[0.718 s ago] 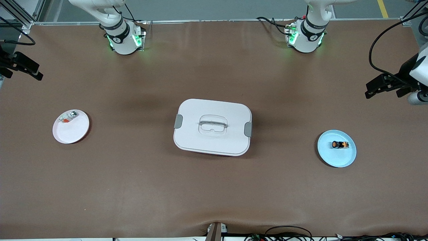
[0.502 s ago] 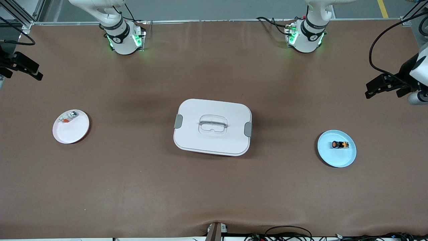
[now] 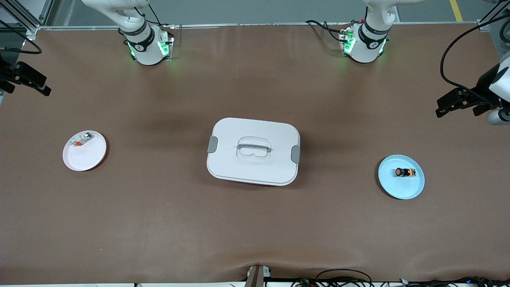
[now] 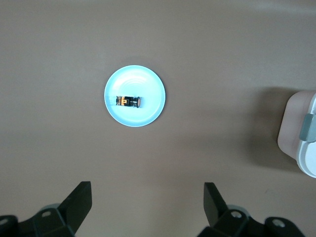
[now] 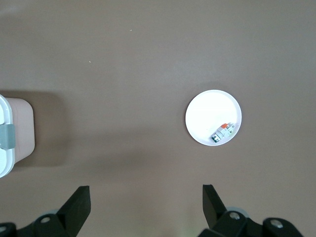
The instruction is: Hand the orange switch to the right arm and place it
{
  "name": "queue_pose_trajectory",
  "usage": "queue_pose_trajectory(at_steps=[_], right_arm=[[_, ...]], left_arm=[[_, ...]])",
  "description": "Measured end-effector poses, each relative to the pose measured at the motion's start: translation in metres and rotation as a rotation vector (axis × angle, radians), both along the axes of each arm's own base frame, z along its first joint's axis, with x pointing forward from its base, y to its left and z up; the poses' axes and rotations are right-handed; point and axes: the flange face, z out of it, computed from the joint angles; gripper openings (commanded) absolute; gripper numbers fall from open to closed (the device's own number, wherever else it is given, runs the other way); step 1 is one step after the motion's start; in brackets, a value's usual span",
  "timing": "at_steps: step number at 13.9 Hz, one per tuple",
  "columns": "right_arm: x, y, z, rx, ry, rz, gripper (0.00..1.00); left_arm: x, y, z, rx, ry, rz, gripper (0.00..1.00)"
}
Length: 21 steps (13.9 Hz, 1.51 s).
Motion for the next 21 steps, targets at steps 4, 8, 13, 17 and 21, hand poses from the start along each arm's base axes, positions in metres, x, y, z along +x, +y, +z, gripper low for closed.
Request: queue_pose_trajectory(at_steps=[4,8,13,17,21], right_arm=[[0.0,0.0,0.0,0.0,0.001,0.0,1.0],[0.0,0.0,0.0,0.0,0.001,0.0,1.0],[0.0,0.0,0.0,0.0,0.001,0.0,1.0],[0.0,0.0,0.0,0.0,0.0,0.0,1.0],[0.0,0.001,0.0,0.0,-0.001,0.003,1.0]], left_arm=[[0.001,0.01,-0.002,0.0,0.003,0.013,1.0],[0.007,0.035,-0.015,-0.008,0.027,0.03,1.0],[0.007,0.055,-0.046,-0.016,0.092,-0.05,1.0],[0.012,0.065,-0.093,-0.021,0.098,-0.113,1.0],[0.014,0.074,-0.149,-0.022,0.081,-0.14,1.0]])
